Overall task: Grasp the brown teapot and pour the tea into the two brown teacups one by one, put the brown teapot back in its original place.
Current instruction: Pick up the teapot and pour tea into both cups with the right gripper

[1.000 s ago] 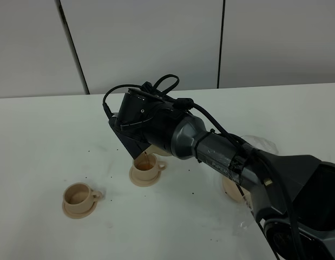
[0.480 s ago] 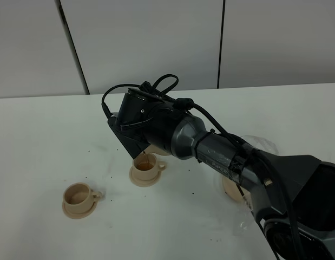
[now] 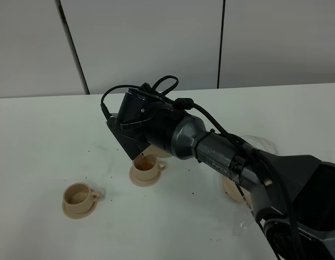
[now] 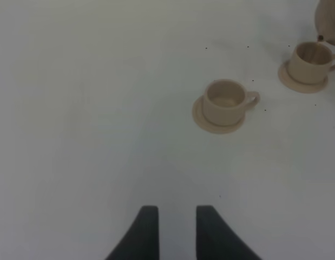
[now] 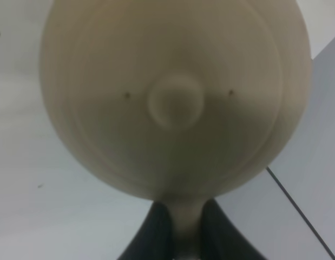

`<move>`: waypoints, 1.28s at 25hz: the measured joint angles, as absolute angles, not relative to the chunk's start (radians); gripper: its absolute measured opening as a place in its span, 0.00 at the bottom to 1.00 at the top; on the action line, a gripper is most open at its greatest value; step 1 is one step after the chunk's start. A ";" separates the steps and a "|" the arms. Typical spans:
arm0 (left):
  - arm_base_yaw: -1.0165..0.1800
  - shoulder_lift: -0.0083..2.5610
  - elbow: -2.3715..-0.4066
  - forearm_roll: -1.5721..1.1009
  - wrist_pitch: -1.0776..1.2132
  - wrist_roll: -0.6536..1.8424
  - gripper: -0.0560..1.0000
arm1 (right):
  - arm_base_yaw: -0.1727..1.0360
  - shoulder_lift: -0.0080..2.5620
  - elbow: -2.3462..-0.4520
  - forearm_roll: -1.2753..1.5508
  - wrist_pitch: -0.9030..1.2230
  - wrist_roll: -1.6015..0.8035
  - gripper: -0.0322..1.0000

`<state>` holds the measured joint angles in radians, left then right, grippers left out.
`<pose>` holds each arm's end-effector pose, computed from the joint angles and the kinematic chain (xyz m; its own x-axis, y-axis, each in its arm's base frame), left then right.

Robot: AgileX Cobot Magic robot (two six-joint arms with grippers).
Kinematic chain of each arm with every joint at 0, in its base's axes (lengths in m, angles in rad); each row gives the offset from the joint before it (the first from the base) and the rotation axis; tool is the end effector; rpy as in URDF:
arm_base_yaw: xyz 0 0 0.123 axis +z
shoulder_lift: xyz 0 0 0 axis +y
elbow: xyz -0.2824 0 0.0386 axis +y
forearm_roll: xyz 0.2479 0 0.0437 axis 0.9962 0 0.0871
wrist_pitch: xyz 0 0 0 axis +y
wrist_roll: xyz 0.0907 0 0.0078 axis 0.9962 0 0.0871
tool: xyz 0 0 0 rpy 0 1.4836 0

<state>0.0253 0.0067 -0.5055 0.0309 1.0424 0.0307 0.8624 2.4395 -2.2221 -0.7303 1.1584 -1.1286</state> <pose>-0.0038 0.0023 0.2803 -0.4422 0.0351 -0.8962 -0.0288 0.9982 0.0533 0.3806 0.3587 0.1987 0.3854 -0.7609 0.5220 -0.6397 -0.6281 -0.4431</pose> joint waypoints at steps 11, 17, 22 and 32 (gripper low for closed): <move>0.025 0.007 -0.505 0.031 1.042 0.031 0.28 | 0.862 2.439 -2.222 -0.719 1.158 -1.129 0.12; 0.025 0.007 -0.505 0.031 1.042 0.031 0.28 | 0.862 2.439 -2.222 -0.718 1.158 -1.129 0.12; 0.025 0.007 -0.505 0.031 1.042 0.031 0.28 | 0.862 2.439 -2.222 -0.734 1.159 -1.132 0.12; 0.025 0.007 -0.505 0.031 1.042 0.031 0.28 | 0.870 2.439 -2.222 -0.775 1.168 -1.135 0.12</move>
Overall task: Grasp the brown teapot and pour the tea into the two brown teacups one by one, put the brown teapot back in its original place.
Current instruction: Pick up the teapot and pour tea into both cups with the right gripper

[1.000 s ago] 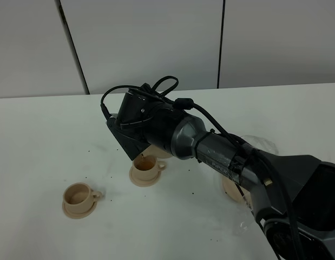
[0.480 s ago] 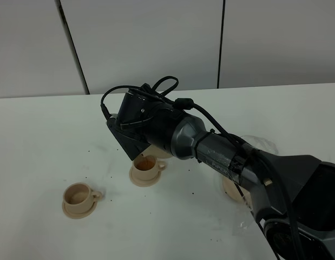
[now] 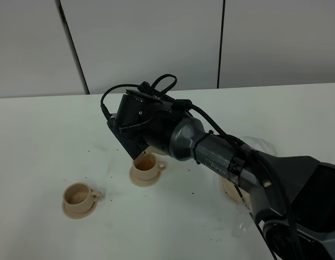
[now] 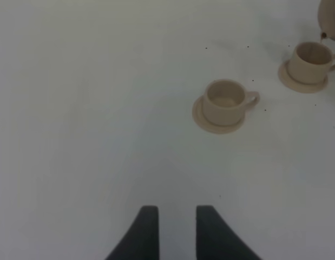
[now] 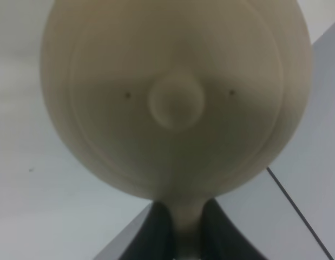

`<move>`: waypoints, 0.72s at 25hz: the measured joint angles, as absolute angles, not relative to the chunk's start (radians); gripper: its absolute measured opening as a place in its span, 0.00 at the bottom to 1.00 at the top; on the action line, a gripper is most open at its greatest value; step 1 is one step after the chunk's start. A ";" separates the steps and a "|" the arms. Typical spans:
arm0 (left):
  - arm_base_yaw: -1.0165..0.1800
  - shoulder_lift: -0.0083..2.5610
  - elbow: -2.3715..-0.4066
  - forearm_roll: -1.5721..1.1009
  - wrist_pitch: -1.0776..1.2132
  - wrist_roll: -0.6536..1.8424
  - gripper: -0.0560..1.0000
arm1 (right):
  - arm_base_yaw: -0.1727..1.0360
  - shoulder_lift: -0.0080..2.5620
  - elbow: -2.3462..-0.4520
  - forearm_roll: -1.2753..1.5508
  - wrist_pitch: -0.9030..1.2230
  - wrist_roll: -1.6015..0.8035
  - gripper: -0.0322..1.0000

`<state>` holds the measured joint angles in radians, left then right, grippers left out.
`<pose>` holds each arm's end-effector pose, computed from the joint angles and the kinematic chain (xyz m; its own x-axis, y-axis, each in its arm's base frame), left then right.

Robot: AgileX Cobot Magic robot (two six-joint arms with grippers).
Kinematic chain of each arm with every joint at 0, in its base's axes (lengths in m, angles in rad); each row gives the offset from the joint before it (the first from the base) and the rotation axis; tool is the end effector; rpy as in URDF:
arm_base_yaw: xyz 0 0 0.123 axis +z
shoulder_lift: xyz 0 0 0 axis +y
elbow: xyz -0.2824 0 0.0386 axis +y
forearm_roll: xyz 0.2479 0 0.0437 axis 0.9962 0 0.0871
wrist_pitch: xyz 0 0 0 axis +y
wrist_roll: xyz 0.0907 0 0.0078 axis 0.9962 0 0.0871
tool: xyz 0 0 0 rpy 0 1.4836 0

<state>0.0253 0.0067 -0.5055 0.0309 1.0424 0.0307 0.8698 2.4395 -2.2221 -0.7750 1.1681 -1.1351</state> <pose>-0.0038 0.0023 0.2803 -0.4422 0.0351 -0.8962 -0.0288 0.9982 0.0533 0.3799 0.3592 0.2011 0.3783 -0.7354 0.5622 -0.6198 -0.6523 -0.4362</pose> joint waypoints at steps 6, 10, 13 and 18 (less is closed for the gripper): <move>0.025 0.007 -0.505 0.031 1.042 0.031 0.28 | 0.874 2.439 -2.222 -0.782 1.177 -1.142 0.12; 0.025 0.007 -0.505 0.031 1.042 0.031 0.28 | 0.878 2.439 -2.222 -0.783 1.178 -1.153 0.12; 0.025 0.007 -0.505 0.031 1.042 0.031 0.28 | 0.880 2.439 -2.215 -0.791 1.174 -1.154 0.12; 0.025 0.007 -0.505 0.031 1.042 0.031 0.28 | 0.881 2.441 -2.186 -0.806 1.152 -1.154 0.12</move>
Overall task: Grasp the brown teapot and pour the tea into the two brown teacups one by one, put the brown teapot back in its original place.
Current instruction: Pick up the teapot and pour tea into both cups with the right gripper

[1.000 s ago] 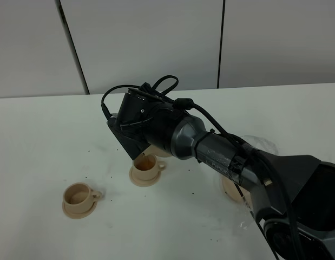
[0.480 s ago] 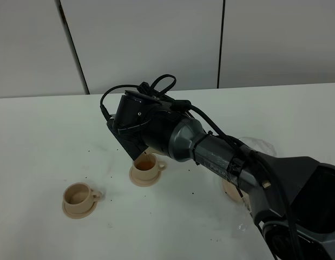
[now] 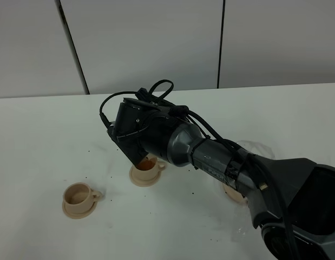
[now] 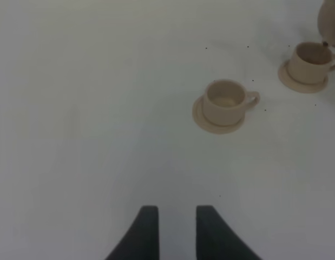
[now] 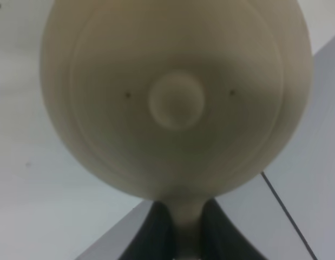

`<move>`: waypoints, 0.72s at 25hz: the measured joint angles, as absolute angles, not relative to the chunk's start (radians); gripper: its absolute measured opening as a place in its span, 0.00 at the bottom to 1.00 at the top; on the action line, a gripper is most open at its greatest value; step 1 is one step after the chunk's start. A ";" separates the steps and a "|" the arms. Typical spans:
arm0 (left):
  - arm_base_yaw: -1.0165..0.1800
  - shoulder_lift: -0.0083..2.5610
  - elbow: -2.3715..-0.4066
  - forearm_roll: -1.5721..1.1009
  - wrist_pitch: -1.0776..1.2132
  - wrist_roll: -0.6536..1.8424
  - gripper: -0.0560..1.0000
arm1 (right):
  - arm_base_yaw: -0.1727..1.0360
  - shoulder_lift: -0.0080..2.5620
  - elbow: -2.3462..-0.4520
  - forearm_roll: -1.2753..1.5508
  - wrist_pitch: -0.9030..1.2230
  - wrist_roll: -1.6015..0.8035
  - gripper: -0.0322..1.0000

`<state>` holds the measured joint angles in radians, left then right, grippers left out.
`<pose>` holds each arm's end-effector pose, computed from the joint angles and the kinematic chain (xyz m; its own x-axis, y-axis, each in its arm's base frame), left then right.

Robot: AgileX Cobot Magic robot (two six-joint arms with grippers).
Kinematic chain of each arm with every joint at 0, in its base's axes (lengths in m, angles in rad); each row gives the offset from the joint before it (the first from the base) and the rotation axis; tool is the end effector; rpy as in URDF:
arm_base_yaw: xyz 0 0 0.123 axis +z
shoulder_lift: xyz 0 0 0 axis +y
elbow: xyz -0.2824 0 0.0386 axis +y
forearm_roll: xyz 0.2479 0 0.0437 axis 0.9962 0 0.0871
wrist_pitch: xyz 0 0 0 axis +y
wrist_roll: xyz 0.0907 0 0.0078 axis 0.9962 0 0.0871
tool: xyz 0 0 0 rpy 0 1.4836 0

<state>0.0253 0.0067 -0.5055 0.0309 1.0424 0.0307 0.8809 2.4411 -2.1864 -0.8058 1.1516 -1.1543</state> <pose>-0.0038 0.0023 0.2803 -0.4422 0.0351 -0.8962 -0.0288 0.9982 0.0533 0.3763 0.3617 0.1924 0.4061 -0.6896 0.5997 -0.5915 -0.6985 -0.4027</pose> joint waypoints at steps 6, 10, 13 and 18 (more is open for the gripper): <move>0.025 0.007 -0.505 0.031 1.042 0.031 0.28 | 0.881 2.442 -2.185 -0.828 1.138 -1.142 0.12; 0.025 0.007 -0.505 0.031 1.042 0.031 0.28 | 0.883 2.442 -2.185 -0.836 1.137 -1.142 0.12; 0.025 0.007 -0.505 0.031 1.042 0.031 0.28 | 0.884 2.442 -2.185 -0.844 1.136 -1.139 0.12; 0.025 0.007 -0.505 0.031 1.042 0.031 0.28 | 0.896 2.442 -2.184 -0.864 1.133 -1.131 0.12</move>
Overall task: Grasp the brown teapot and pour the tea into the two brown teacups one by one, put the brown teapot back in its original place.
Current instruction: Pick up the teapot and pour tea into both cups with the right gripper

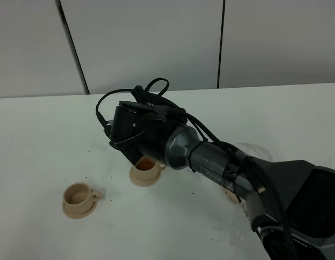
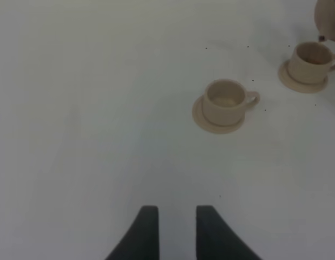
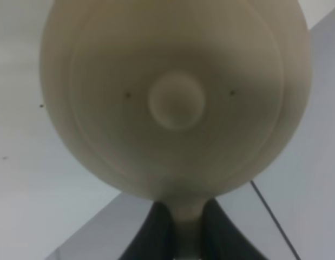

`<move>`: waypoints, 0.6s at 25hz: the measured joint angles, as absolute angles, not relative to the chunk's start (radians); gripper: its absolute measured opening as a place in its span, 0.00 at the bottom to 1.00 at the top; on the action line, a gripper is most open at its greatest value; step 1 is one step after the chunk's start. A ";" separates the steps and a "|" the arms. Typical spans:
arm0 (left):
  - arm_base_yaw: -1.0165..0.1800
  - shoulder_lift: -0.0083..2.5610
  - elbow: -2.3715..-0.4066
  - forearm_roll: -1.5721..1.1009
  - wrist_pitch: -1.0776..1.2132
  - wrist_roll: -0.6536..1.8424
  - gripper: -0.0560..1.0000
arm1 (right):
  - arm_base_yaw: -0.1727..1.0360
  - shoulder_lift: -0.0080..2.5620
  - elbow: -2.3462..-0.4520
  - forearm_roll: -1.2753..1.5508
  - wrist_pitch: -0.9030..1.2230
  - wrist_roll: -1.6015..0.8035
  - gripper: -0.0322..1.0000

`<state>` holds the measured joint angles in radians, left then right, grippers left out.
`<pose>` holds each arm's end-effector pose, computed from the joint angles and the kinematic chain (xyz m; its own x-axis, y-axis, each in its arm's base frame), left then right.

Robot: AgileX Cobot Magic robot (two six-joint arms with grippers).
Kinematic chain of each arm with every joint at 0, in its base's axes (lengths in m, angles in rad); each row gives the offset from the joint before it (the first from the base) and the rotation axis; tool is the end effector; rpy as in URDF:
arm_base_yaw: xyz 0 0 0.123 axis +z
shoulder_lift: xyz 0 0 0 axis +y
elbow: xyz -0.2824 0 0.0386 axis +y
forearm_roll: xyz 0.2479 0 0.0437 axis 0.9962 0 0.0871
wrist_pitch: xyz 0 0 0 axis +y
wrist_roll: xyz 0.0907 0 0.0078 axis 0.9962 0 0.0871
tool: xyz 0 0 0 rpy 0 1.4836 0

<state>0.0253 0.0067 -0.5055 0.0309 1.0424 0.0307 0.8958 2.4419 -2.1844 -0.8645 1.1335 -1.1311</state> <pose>-0.0038 0.0023 0.2803 -0.4422 0.0351 -0.8962 -0.0288 0.9982 0.0533 0.3743 0.3672 0.1952 0.3886 -0.6738 0.6285 -0.5535 -0.7160 -0.4253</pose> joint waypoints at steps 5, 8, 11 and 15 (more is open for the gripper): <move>0.025 0.007 -0.505 0.031 1.042 0.031 0.28 | 0.903 2.442 -2.184 -0.868 1.129 -1.129 0.12; 0.025 0.007 -0.505 0.031 1.042 0.031 0.28 | 0.903 2.442 -2.184 -0.882 1.129 -1.129 0.12; 0.025 0.007 -0.505 0.031 1.042 0.031 0.28 | 0.904 2.442 -2.178 -0.900 1.129 -1.125 0.12; 0.025 0.007 -0.505 0.031 1.042 0.031 0.28 | 0.904 2.442 -2.176 -0.915 1.129 -1.110 0.12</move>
<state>0.0253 0.0067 -0.5055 0.0309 1.0424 0.0307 0.9043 2.4419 -2.1762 -0.9151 1.1285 -1.1101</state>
